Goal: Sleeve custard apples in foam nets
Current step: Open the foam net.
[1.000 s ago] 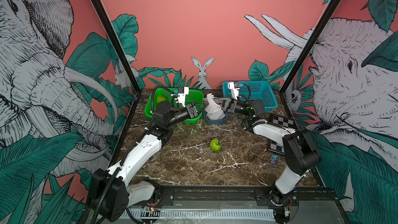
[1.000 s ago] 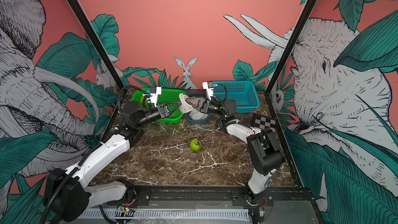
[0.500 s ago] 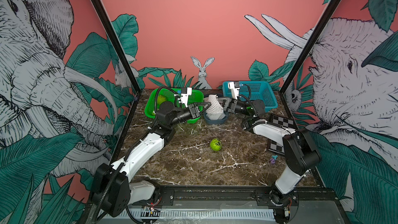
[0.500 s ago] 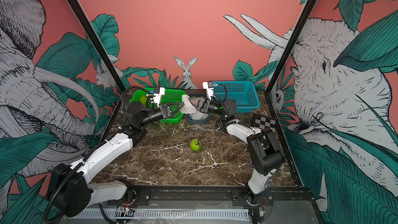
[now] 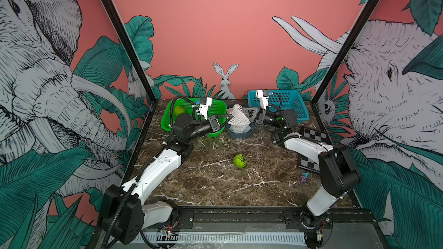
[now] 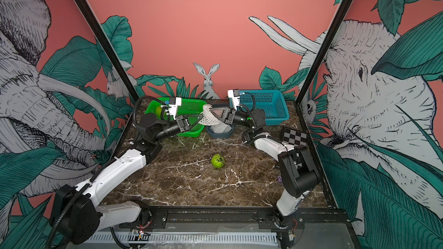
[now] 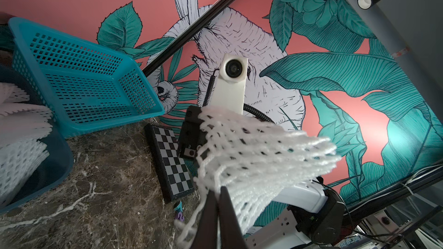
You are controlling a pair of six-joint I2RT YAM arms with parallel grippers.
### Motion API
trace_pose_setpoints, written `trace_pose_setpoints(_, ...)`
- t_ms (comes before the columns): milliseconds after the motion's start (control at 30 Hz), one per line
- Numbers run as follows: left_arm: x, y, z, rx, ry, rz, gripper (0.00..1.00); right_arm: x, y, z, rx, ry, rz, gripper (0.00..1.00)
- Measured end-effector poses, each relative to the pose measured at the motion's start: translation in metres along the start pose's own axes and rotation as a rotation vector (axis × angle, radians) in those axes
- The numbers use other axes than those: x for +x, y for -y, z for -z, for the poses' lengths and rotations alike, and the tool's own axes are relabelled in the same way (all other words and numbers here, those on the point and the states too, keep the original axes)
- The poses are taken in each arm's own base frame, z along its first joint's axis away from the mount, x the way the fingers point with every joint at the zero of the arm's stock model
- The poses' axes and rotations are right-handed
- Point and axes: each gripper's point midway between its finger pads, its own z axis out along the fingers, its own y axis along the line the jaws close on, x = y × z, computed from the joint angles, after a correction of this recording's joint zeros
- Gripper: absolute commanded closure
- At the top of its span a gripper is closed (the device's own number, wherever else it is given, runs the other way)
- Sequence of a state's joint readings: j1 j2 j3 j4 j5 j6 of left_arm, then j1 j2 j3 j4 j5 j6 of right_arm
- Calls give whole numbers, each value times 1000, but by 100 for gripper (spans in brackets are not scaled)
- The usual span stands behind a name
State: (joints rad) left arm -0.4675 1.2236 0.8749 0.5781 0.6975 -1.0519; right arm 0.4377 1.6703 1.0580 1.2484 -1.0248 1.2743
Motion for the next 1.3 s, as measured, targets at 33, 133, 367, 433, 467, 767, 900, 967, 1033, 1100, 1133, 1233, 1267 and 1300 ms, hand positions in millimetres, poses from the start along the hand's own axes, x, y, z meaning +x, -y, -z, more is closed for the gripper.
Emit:
trace_pose_setpoints(33, 0, 0, 0, 4, 4, 5, 100, 1, 0, 1, 3, -1, -3, 100)
trace_pose_setpoints(133, -4, 0, 0, 26, 23, 19, 100, 4, 2, 2, 12, -4, -15, 93)
trace_pose_setpoints(367, -14, -4, -9, 95, 74, 74, 100, 1, -4, 4, -8, 5, -42, 51)
trace_pose_setpoints(433, -17, -5, -11, 111, 91, 91, 100, 0, -6, 4, -15, 14, -39, 45)
trace_pose_setpoints(467, -19, -5, -12, 121, 101, 99, 100, 0, -6, 5, -15, 20, -40, 30)
trace_pose_setpoints(767, -36, 16, -5, 216, 181, 119, 100, 1, 4, 11, 29, 77, -54, 1)
trace_pose_setpoints(900, -40, 22, -3, 246, 201, 126, 100, -4, -3, 10, 30, 115, -33, 1)
trace_pose_setpoints(967, -43, 23, -3, 255, 216, 132, 100, -6, -8, 7, 17, 130, -22, 2)
trace_pose_setpoints(1033, -44, 22, -4, 259, 225, 139, 100, -6, -13, 1, 5, 133, -20, 2)
trace_pose_setpoints(1100, -44, 21, -5, 264, 232, 146, 100, -4, -20, -6, -18, 126, -15, 2)
trace_pose_setpoints(1133, -44, 20, -6, 268, 233, 151, 100, -4, -24, -10, -30, 123, -12, 1)
trace_pose_setpoints(1233, -42, 18, -10, 282, 233, 166, 100, -4, -34, -18, -58, 117, -3, 1)
trace_pose_setpoints(1267, -41, 18, -11, 288, 232, 171, 100, -4, -36, -20, -65, 115, -1, 1)
trace_pose_setpoints(1300, -41, 17, -13, 291, 232, 176, 100, -4, -37, -21, -68, 115, 1, 1)
